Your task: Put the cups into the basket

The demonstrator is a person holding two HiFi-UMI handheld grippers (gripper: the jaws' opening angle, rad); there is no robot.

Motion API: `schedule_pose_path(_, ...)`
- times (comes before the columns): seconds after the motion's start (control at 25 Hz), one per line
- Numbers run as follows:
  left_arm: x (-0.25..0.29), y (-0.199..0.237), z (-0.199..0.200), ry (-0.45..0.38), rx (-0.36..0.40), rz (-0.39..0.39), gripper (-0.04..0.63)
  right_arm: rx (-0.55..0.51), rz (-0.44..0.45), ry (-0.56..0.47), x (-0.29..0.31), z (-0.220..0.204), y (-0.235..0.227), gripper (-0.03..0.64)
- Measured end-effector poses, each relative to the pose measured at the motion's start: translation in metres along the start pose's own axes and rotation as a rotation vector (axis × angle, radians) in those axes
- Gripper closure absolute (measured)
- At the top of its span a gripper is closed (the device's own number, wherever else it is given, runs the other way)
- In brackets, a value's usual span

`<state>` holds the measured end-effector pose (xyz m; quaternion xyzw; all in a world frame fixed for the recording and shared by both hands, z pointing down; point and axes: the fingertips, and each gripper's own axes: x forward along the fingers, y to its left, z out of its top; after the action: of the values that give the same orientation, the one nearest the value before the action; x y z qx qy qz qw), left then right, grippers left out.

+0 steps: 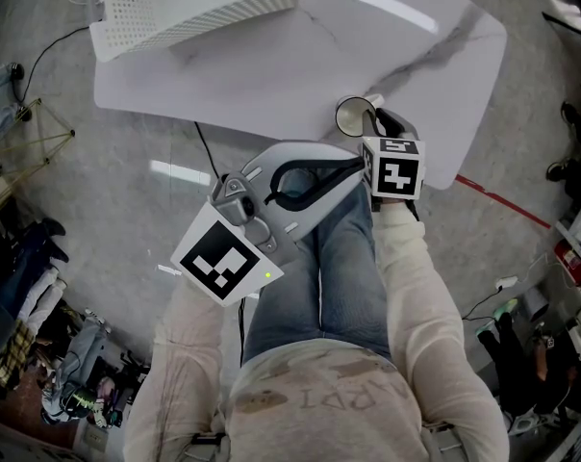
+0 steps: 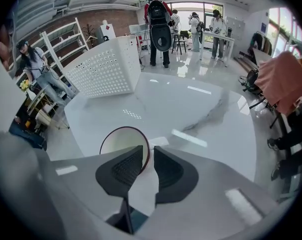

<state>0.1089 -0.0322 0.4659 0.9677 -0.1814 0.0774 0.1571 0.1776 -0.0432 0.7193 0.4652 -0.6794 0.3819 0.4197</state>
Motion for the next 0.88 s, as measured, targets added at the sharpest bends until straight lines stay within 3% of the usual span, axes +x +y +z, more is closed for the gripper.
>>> schedule_pose_path(0.16,0.002,0.001,0.002,-0.005,-0.005,0.007,0.595,0.000,0.002,-0.005,0.000,0.003,-0.002,0.557)
schedule_pose_path(0.88,0.004,0.000,0.017,-0.020,0.010,0.042,0.595,0.000,0.079,-0.047,-0.017,0.014,-0.001,0.566)
